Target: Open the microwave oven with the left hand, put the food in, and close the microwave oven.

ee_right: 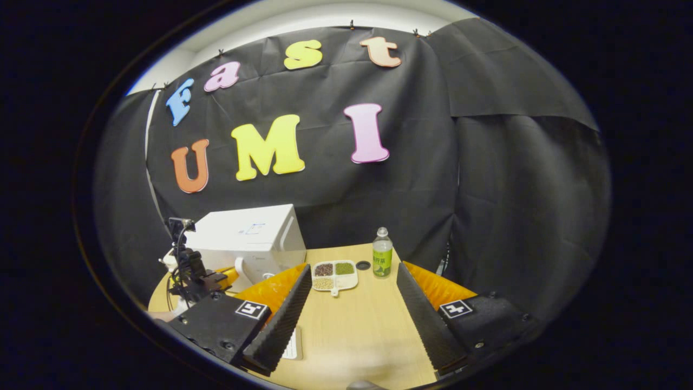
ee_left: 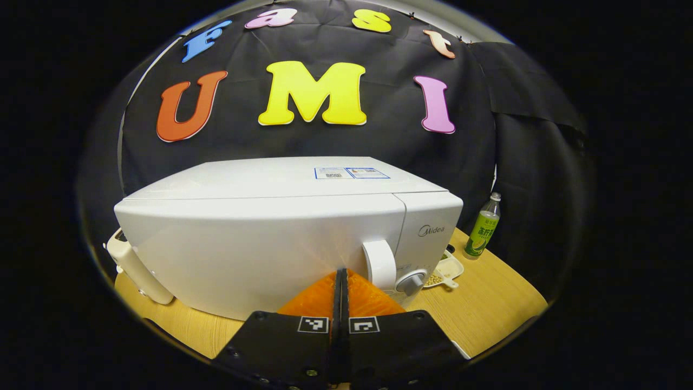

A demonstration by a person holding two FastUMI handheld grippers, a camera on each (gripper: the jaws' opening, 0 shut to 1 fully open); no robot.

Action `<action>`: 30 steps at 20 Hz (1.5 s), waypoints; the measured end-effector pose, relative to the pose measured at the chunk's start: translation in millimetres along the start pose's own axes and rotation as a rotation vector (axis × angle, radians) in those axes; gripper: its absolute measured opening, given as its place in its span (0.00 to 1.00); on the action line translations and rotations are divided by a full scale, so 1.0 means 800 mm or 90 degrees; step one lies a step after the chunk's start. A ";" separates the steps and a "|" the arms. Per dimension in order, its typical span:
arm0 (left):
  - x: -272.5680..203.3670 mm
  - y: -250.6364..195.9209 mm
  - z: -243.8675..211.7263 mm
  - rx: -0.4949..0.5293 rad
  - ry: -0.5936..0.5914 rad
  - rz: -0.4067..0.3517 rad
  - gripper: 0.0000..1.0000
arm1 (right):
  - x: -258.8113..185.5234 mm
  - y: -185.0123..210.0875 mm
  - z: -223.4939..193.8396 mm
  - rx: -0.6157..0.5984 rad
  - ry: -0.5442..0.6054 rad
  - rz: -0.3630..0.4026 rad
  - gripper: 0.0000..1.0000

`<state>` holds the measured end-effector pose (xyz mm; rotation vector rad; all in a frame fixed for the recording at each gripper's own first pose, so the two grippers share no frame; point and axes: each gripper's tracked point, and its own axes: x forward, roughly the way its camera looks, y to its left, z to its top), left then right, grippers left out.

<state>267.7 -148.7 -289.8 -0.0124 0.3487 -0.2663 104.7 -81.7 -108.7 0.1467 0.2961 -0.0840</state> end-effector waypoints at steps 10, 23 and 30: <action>-0.089 0.009 -0.009 0.040 0.042 0.042 0.01 | -0.005 -0.001 -0.006 0.001 -0.024 0.038 1.00; -0.284 -0.006 0.106 0.102 -0.053 0.088 0.96 | -0.057 0.035 0.015 -0.009 -0.095 0.078 0.91; -0.440 0.046 0.165 0.106 -0.163 0.102 0.96 | -0.167 0.090 0.048 -0.047 -0.163 0.058 0.91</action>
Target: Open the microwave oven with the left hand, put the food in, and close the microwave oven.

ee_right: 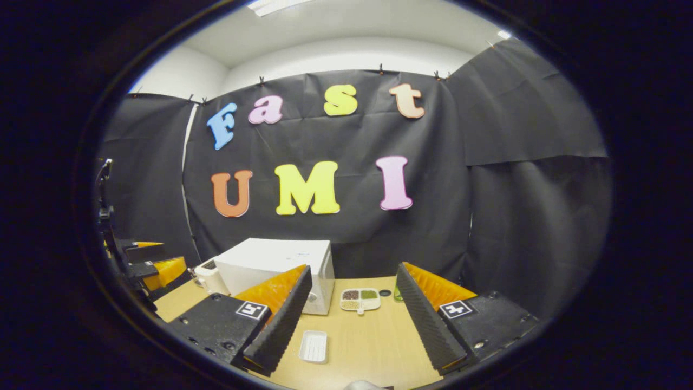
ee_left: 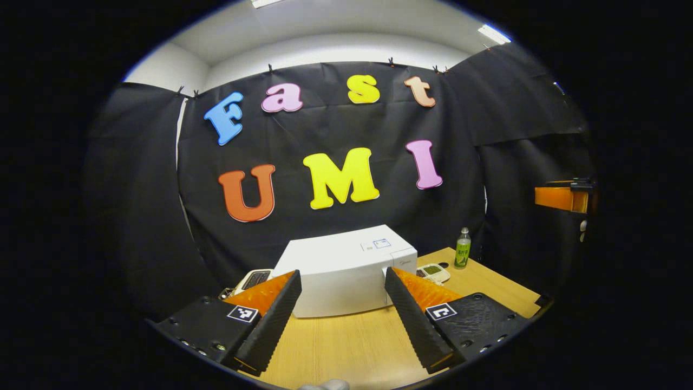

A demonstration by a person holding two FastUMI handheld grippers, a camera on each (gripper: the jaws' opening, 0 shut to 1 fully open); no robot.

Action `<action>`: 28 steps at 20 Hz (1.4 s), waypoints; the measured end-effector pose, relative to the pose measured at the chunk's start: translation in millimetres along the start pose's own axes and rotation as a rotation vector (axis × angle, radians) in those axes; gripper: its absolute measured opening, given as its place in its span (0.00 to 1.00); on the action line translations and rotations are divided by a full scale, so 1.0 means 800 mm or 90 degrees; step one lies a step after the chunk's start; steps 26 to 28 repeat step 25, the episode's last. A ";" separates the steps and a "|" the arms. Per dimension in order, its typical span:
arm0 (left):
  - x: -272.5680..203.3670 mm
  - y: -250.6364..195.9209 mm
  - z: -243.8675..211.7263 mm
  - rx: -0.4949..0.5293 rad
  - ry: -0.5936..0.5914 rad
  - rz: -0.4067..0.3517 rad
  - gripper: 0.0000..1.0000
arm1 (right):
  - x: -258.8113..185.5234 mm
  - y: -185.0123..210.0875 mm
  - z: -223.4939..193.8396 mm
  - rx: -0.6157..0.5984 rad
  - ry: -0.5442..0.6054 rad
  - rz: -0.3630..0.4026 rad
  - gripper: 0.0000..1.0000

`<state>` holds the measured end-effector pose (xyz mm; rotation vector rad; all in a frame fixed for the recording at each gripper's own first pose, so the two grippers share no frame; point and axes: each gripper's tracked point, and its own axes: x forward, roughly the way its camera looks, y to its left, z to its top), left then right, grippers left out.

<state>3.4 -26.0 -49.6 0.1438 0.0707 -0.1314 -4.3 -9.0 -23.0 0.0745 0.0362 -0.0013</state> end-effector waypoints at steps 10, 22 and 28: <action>-0.095 0.107 0.034 -0.053 -0.043 0.084 0.96 | -0.054 0.062 0.042 -0.020 -0.016 0.026 0.92; -0.097 0.090 0.063 -0.103 -0.073 0.056 0.96 | -0.056 0.068 0.048 -0.007 -0.020 0.012 0.92; -0.092 0.089 0.066 -0.104 -0.075 0.052 0.96 | -0.054 0.070 0.055 -0.013 -0.026 0.008 0.92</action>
